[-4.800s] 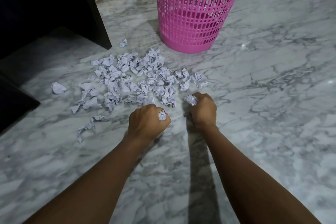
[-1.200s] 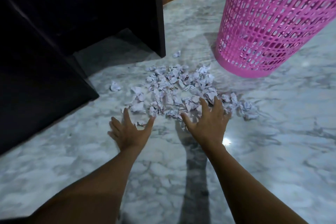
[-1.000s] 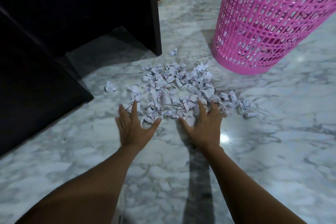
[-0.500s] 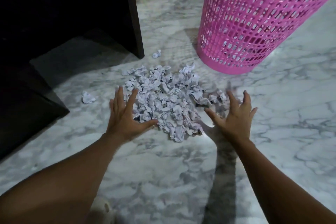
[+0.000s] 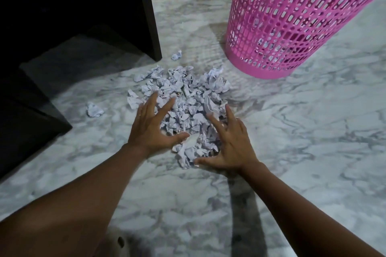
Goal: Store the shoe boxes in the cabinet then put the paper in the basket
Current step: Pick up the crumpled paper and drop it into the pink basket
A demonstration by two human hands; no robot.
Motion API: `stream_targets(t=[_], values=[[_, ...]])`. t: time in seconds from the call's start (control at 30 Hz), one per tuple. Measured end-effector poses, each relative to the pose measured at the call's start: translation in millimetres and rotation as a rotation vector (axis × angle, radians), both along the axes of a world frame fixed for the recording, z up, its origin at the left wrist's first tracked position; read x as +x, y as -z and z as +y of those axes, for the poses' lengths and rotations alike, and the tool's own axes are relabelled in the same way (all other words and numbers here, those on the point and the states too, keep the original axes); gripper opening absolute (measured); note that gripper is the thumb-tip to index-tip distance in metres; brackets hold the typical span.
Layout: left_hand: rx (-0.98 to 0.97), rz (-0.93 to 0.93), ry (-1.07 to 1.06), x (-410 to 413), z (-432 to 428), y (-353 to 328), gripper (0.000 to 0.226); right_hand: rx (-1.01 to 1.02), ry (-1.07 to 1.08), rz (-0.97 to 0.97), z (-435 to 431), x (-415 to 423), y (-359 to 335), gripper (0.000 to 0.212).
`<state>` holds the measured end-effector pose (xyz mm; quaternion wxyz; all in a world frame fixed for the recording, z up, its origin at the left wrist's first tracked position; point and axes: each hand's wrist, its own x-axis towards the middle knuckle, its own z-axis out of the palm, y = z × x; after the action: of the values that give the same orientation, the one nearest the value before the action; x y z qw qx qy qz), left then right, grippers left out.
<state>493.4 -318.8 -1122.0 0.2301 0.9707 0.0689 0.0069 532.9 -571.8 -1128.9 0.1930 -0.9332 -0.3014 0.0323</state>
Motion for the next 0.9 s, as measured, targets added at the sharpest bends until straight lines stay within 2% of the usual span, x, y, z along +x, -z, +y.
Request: stream_targets(t=[0.17, 0.27, 0.43, 0.63, 0.77, 0.9], values=[[0.074, -0.125, 0.055, 1, -11, 10, 0.071, -0.072, 0.003, -0.039, 29, -4, -2, 0.109], [0.083, -0.161, 0.055, 0, -15, 14, 0.056, -0.094, -0.015, -0.078, 43, -5, 0, 0.096], [0.056, -0.219, 0.049, 0, -16, 15, 0.046, -0.05, -0.009, -0.079, 49, -3, 2, 0.082], [0.062, -0.228, 0.058, -3, -19, 19, 0.042, -0.042, -0.103, -0.075, 49, 4, 5, 0.091], [0.072, -0.262, 0.044, -3, -21, 19, 0.036, 0.087, -0.119, -0.072, 53, 7, 12, 0.071], [0.081, -0.298, 0.039, -2, -22, 20, 0.029, 0.181, -0.126, -0.076, 56, 7, 22, 0.061]])
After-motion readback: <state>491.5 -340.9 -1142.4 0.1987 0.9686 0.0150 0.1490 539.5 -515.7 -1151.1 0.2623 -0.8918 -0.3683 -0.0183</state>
